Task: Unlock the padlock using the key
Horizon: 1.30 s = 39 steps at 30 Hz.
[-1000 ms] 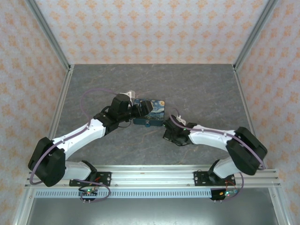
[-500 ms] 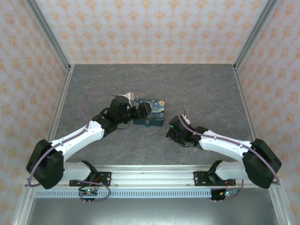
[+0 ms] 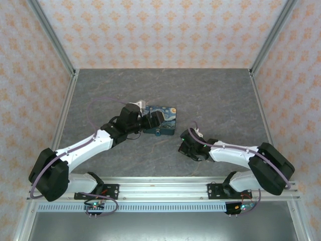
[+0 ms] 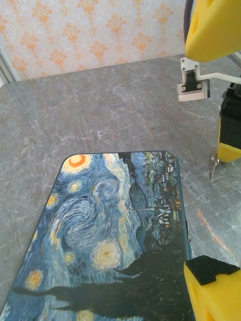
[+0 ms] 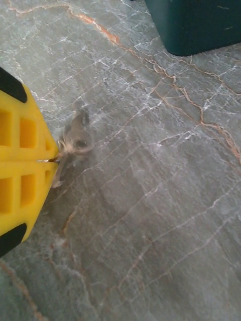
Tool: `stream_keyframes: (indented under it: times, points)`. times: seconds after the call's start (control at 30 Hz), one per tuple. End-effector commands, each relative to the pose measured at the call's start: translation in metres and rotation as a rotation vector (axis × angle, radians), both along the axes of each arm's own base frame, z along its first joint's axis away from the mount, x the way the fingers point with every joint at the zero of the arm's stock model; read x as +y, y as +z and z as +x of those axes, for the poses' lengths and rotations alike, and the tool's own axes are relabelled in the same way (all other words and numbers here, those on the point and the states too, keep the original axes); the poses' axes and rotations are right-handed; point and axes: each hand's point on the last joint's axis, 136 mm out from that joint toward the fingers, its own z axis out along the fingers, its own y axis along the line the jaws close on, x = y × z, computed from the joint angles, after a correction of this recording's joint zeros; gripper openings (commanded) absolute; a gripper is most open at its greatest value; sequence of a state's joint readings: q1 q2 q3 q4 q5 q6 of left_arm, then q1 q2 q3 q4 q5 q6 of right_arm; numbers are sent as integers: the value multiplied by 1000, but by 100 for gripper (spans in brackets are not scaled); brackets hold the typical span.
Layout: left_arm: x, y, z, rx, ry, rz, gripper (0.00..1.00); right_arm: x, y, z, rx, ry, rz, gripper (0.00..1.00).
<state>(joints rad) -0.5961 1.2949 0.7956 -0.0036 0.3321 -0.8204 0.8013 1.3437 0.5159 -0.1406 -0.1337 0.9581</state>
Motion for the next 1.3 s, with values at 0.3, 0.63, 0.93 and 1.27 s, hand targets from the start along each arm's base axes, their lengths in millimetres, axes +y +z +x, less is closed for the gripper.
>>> stream_keyframes:
  times: [0.3,0.63,0.93,1.27]
  points:
    - [-7,4,0,-6,-5,-1,100,-1,30,2,-60,26,53,30]
    - [-7,5,2,-6,-6,8,100,0,39,22,-81,156,-40,46]
    - [-5,6,2,-6,1,18,100,26,19,46,-48,241,-71,45]
    - [-6,5,4,-8,4,16,100,25,-2,33,28,268,-74,41]
